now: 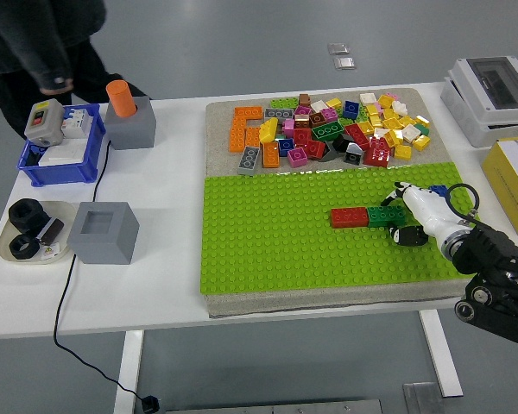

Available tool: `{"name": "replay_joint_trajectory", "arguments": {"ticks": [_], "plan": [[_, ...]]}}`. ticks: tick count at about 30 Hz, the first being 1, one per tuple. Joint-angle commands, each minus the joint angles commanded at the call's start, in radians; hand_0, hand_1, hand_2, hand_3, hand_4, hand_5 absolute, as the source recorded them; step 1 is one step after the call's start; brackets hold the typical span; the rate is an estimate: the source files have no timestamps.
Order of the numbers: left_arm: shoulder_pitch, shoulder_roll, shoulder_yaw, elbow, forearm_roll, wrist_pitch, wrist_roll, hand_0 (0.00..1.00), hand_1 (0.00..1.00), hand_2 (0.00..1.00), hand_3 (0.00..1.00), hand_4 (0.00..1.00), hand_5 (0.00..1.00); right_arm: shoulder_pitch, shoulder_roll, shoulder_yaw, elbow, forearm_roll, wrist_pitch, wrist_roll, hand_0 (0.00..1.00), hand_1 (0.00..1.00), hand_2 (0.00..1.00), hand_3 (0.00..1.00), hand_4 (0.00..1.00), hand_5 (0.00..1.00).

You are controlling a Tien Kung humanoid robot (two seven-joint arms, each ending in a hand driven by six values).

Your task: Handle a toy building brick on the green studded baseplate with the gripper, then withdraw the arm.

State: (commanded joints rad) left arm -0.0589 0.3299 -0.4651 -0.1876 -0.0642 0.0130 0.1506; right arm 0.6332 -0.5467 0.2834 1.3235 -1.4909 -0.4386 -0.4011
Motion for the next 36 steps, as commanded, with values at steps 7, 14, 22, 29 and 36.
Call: {"name": "replay_joint_trajectory", "arguments": {"ticks": [7, 14, 22, 29, 36], "plan": [[0.000, 0.000, 0.000, 0.000, 0.000, -0.001, 0.000, 0.812, 0.847, 0.842, 0.890, 0.952, 0.617, -0.001, -0.005, 0.000, 0.005, 0.006, 0.002, 0.005, 0.998, 0.977, 0.992, 0.692, 0.564, 0.112], [0.000, 0.001, -0.001, 0.000, 0.001, -0.002, 0.001, 0.812, 0.845, 0.841, 0.890, 0.952, 0.618, -0.001, -0.006, 0.001, 0.006, 0.011, 0.000, 0.009, 0.998, 0.976, 0.992, 0.692, 0.571, 0.108], [0.000, 0.001, -0.003, 0.000, 0.003, -0.001, 0.001, 0.811, 0.843, 0.840, 0.884, 0.951, 0.616, -0.001, -0.008, 0.002, 0.006, 0.013, -0.003, 0.013, 0.998, 0.976, 0.995, 0.691, 0.582, 0.112], [-0.001, 0.002, -0.005, 0.000, 0.006, 0.000, 0.001, 0.811, 0.843, 0.838, 0.882, 0.951, 0.612, 0.001, -0.010, 0.004, 0.009, 0.017, 0.000, 0.015, 0.996, 0.967, 0.998, 0.693, 0.628, 0.122], [-0.001, 0.002, -0.007, 0.000, 0.007, 0.001, 0.002, 0.811, 0.843, 0.839, 0.881, 0.951, 0.611, 0.002, -0.013, 0.006, 0.015, 0.025, 0.008, 0.017, 0.996, 0.966, 0.998, 0.695, 0.658, 0.118]]}}
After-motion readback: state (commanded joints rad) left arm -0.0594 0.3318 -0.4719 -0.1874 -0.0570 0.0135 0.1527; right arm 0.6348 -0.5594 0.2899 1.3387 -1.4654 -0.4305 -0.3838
